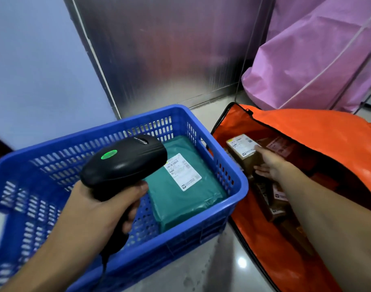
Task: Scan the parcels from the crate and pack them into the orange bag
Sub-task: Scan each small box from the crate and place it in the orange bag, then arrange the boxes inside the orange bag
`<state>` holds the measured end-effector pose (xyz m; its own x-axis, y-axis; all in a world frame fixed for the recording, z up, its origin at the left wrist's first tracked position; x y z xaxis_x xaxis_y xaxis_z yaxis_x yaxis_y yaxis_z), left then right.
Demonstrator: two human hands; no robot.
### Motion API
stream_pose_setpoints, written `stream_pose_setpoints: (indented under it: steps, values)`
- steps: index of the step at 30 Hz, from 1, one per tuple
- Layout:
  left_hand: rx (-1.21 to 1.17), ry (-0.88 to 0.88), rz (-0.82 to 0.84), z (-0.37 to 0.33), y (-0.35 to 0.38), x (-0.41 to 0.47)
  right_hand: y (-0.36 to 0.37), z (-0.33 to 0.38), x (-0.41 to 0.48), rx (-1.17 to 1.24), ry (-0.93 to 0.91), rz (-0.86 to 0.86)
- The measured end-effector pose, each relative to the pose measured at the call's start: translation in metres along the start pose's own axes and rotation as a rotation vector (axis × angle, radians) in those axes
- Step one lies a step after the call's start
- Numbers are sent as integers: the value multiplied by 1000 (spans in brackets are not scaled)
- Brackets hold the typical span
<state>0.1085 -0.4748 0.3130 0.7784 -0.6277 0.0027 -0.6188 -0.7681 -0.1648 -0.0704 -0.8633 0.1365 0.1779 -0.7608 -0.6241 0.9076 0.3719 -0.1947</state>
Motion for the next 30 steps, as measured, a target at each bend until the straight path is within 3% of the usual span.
stream_pose_setpoints:
  steps: [6, 9, 17, 22, 26, 30]
  values:
    - [-81, -35, -22, -7, -9, -2, -9, -5, -2, -51, 11, -67]
    - [-95, -15, -48, -14, -15, -1, -4, 8, -12, -174, -72, -35]
    - [-100, -13, -90, -25, -32, -3, 35, 95, -100, -818, -506, 95]
    - [-81, -48, -64, -23, -33, -10, 28, 98, -171, -1125, -662, 155]
    - [-24, -74, 20, -19, -31, -13, 15, 81, -217, -931, -819, 132]
    - [30, -92, 101, -16, -27, -15, 9, 50, -247, -758, -845, 117]
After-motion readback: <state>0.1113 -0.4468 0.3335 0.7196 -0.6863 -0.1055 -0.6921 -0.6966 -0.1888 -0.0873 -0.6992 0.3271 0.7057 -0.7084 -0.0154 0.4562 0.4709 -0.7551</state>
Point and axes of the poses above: each hand's wrist, its own x-axis towards the middle knuckle, its own y-axis out of the palm, z = x × y, the point moved 6 cm from there along x, towards the middle knuckle, and after that the axes turned 2 degrees about -z, right-handed, at the moved point
